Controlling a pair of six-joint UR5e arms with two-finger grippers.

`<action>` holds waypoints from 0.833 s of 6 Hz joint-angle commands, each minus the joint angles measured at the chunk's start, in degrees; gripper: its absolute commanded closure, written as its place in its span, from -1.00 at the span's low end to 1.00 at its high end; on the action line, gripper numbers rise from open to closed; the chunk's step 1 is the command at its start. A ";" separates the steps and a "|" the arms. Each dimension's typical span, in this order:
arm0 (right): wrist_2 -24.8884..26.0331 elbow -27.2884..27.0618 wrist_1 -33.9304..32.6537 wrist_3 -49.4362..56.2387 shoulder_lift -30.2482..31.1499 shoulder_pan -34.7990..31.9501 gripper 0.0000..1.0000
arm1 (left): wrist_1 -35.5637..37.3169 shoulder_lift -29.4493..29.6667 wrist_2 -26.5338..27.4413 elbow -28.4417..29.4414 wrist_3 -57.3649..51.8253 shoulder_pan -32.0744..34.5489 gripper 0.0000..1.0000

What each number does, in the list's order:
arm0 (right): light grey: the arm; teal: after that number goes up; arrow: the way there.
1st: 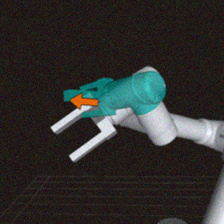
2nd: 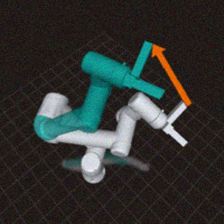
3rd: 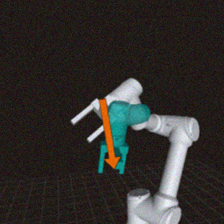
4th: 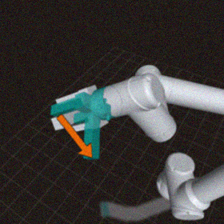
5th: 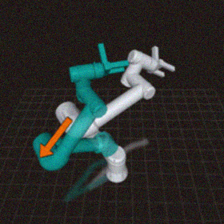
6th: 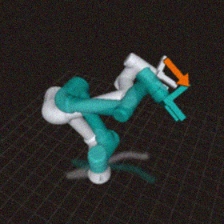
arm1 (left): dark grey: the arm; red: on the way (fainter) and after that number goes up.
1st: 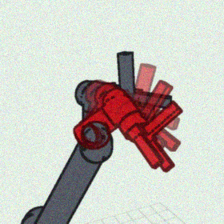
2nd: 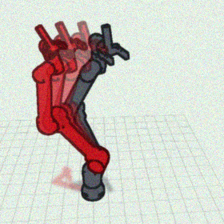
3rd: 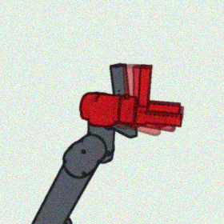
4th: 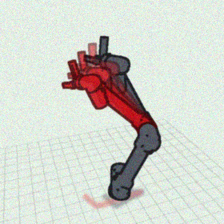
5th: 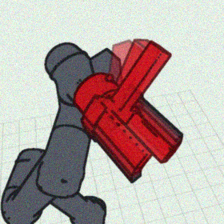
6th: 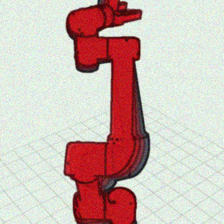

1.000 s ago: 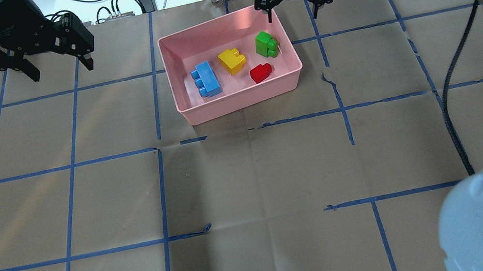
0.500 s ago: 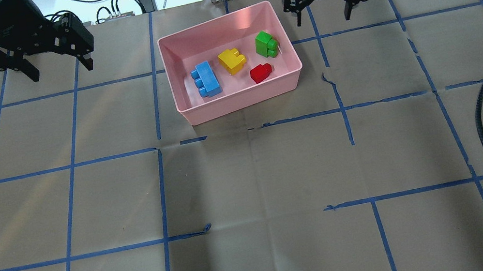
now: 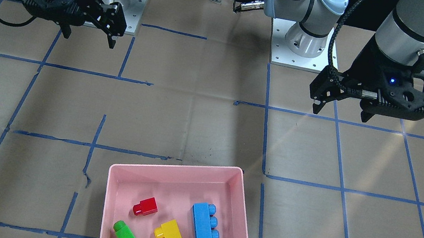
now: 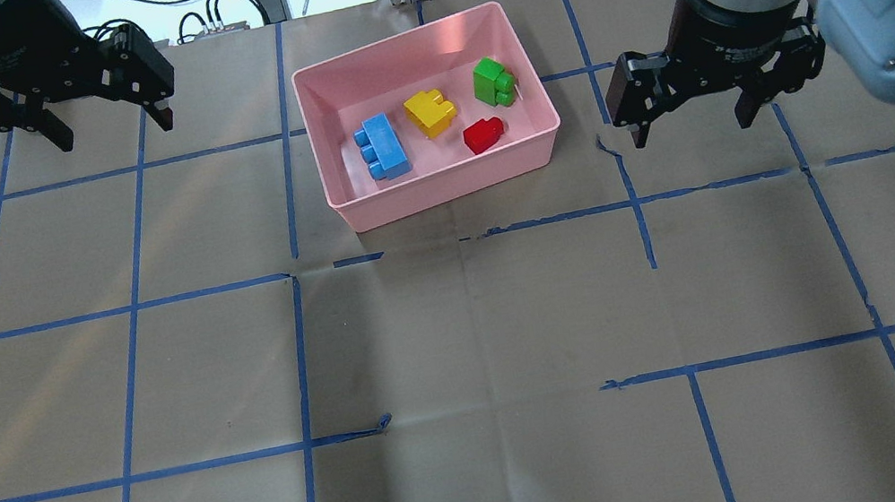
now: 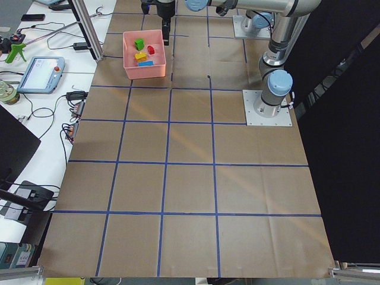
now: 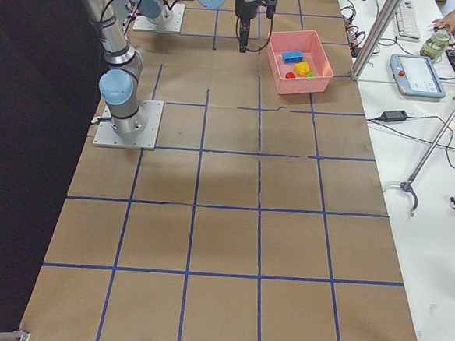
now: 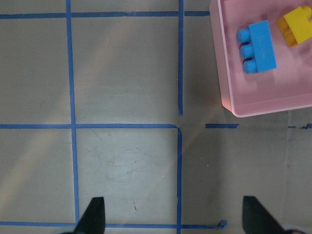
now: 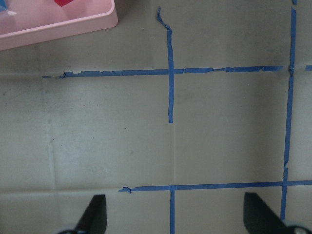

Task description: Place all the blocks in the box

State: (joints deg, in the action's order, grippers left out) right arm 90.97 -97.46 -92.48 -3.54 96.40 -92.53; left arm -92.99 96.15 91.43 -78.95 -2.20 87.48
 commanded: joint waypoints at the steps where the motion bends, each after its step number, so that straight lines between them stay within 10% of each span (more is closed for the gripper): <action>1: 0.08 -0.71 -0.50 0.38 0.55 -0.02 -0.98 | 0.00 0.00 0.06 0.03 0.00 -0.03 -0.99; 5: -0.09 1.56 -1.04 0.38 -1.29 0.07 -0.99 | 0.09 0.00 0.06 0.03 0.00 -0.03 -0.99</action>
State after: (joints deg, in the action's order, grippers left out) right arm 90.98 -97.11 -93.49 -3.16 96.09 -92.46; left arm -92.90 96.15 91.49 -78.93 -2.20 87.45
